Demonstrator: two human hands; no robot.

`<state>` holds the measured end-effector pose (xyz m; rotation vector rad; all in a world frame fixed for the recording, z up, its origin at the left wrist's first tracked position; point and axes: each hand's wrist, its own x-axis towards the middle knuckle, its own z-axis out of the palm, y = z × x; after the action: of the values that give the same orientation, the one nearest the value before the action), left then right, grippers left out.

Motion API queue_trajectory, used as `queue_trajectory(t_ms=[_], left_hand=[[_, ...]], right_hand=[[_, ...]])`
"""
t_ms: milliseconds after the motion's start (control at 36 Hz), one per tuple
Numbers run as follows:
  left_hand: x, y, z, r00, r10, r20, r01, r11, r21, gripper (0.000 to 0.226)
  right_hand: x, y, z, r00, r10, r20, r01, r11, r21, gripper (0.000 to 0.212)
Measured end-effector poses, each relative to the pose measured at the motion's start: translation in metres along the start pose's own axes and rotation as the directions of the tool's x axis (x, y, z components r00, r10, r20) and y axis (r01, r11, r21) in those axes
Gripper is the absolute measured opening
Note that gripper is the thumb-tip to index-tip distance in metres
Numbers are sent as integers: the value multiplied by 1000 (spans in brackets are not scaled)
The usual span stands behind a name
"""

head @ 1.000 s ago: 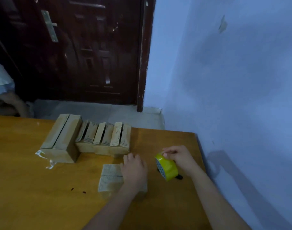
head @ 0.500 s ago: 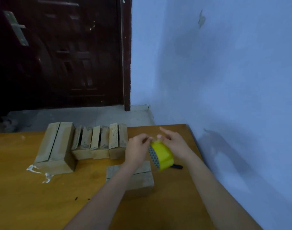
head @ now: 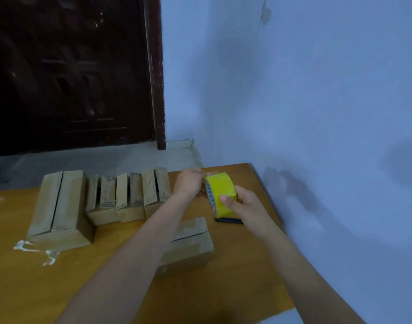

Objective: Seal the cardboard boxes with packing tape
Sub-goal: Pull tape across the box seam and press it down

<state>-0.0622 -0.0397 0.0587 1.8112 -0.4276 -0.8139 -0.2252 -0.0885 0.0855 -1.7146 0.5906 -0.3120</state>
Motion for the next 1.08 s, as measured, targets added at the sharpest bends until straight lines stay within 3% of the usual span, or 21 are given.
queue_trajectory(t_ms=[83, 139, 222, 361, 583, 722, 1083], left_hand=[[12, 10, -6, 997, 14, -76, -15, 1000, -13, 29], [24, 12, -13, 995, 2, -102, -9, 998, -70, 28], [28, 3, -13, 1000, 29, -2, -29, 999, -29, 28], [21, -49, -3, 999, 7, 40, -10, 998, 57, 34], [4, -104, 7, 998, 55, -12, -47, 930, 364, 33], [1, -124, 13, 992, 99, -80, -47, 870, 491, 32], [9, -136, 17, 983, 150, -106, -62, 816, 574, 29]], right_hand=[[3, 0, 7, 996, 75, -52, -75, 997, -4, 42], [-1, 13, 13, 980, 190, -60, -197, 968, -156, 55], [-19, 39, 19, 958, 267, -106, -286, 920, -267, 60], [-39, 64, 24, 949, 299, -103, -316, 893, -319, 36], [-56, 82, 43, 894, 447, -38, -446, 875, -191, 25], [-56, 86, 48, 894, 444, -59, -444, 861, -248, 29], [-55, 101, 49, 852, 521, -53, -522, 839, -153, 24]])
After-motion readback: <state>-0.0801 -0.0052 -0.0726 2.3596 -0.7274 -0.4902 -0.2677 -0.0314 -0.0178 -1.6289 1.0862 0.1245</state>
